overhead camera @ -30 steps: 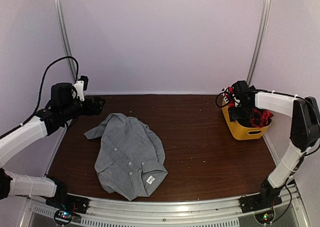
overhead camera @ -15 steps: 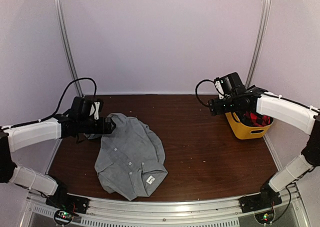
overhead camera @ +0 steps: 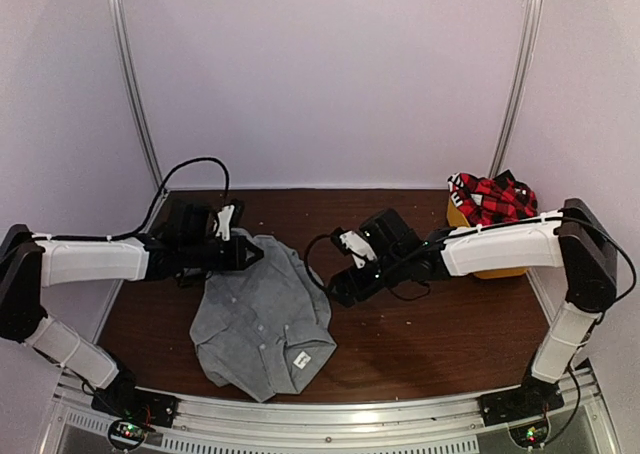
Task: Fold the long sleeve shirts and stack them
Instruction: Move the crumpled shirt to the center of the board.
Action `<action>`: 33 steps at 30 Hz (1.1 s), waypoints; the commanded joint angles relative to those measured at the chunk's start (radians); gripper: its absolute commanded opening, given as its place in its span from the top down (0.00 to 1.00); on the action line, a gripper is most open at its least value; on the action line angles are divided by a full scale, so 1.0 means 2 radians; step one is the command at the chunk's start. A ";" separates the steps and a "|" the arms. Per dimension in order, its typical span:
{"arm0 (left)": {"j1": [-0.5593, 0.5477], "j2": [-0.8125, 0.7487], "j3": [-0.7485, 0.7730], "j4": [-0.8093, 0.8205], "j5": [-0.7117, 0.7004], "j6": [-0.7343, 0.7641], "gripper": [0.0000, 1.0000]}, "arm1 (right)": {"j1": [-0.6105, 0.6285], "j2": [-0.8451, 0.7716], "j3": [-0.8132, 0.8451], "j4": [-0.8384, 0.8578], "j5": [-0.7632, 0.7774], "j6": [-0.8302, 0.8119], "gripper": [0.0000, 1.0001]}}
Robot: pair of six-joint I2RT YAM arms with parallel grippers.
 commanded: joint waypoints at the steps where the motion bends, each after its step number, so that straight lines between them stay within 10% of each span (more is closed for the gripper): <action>1: -0.027 0.014 0.030 0.097 0.047 -0.036 0.94 | 0.008 0.018 0.003 0.083 -0.095 0.028 0.12; 11: -0.034 -0.023 0.036 0.063 -0.012 -0.015 0.84 | 0.011 0.091 0.041 0.125 -0.160 0.041 0.22; 24: -0.033 -0.119 0.019 -0.025 -0.178 0.056 0.52 | 0.007 0.187 0.119 0.099 -0.152 0.040 0.70; 27: -0.033 -0.130 0.020 -0.046 -0.192 0.065 0.47 | -0.010 0.162 0.102 0.084 -0.150 0.035 1.00; 33: -0.033 -0.155 0.014 -0.057 -0.203 0.086 0.29 | -0.107 0.017 0.058 -0.015 -0.092 -0.002 1.00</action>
